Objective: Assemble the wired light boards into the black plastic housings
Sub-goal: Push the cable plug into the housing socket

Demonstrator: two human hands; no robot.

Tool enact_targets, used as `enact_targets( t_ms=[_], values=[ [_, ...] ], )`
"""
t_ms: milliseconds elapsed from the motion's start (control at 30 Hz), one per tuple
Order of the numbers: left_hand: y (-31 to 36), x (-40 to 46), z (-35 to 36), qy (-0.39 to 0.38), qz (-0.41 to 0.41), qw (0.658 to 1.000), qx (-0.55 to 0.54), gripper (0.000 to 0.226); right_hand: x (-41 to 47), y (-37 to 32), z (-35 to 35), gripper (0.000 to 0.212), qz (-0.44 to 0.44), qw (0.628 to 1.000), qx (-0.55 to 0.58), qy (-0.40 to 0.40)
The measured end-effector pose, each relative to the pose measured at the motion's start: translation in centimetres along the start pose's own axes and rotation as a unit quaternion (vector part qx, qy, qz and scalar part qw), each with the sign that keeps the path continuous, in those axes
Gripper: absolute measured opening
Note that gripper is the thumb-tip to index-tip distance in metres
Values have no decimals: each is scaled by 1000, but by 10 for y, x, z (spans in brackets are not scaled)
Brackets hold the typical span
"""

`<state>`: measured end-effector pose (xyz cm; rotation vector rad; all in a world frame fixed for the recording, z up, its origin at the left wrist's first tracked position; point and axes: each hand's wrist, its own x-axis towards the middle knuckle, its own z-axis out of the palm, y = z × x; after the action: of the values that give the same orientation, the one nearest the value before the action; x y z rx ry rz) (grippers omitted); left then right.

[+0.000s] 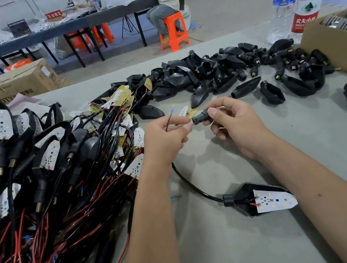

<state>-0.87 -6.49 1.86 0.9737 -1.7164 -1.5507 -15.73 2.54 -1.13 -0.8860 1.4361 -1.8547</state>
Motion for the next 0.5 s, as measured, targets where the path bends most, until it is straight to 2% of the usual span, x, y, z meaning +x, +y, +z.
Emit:
enact_targets(
  t_ms=[133,267,400,500],
  values=[
    [1,1,5,56,-17,997,-58,9,-1,0,2,14,-9,1000,-14,-10],
    [4,2,6,14,-56,993,-107,16,1,1,0,14,-9,999,20,45],
    [2,1,9,60,-75,991,-93,16,3,1,-1,12,-6,995,62,80],
    [4,0,7,54,-91,987,-119,24,6,0,-5,9,1,987,101,122]
  ],
)
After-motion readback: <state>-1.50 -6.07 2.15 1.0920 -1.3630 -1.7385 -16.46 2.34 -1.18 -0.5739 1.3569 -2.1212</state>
